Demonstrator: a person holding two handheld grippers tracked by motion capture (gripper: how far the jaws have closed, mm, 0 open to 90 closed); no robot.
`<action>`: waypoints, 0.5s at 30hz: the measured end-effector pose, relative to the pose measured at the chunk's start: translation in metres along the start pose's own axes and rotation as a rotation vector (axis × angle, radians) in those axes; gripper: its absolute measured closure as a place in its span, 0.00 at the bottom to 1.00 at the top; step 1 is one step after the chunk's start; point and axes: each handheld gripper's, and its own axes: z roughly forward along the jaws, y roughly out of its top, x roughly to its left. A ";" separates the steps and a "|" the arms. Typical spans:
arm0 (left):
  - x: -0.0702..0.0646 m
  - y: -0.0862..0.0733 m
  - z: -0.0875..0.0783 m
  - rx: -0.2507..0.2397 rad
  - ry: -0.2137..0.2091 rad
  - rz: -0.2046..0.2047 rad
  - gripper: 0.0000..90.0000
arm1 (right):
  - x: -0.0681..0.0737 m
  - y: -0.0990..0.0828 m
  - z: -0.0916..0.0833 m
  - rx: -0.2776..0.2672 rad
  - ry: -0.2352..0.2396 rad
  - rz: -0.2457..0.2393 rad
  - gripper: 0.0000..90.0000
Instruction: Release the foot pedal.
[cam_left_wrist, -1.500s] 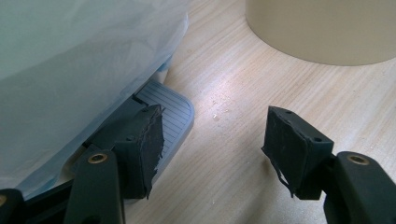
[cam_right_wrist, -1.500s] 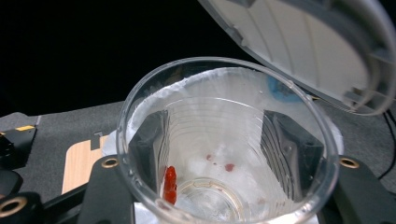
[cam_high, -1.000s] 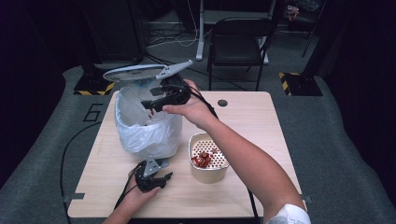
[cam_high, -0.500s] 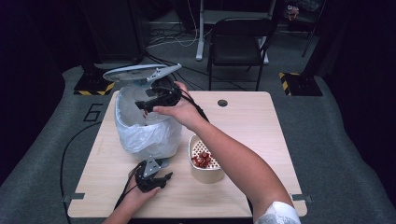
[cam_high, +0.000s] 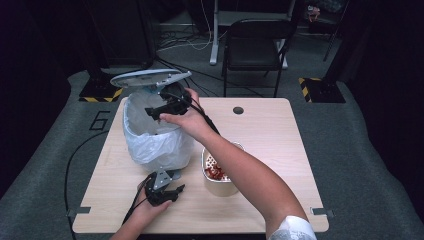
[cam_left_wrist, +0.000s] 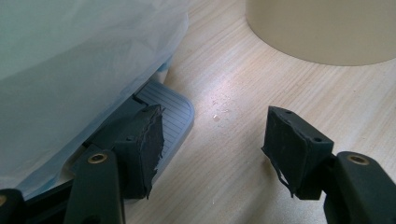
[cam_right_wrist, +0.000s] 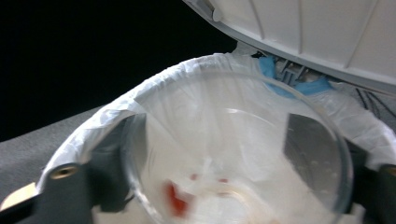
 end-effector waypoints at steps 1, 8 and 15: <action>0.000 0.000 0.000 0.000 0.000 0.000 0.42 | 0.001 0.000 0.000 -0.006 -0.007 0.004 0.17; 0.000 0.000 0.000 0.000 0.000 -0.001 0.42 | 0.001 -0.003 -0.009 -0.029 -0.003 -0.020 0.16; 0.000 0.000 0.000 0.000 0.000 -0.001 0.42 | 0.001 -0.006 -0.018 -0.044 0.003 -0.033 0.18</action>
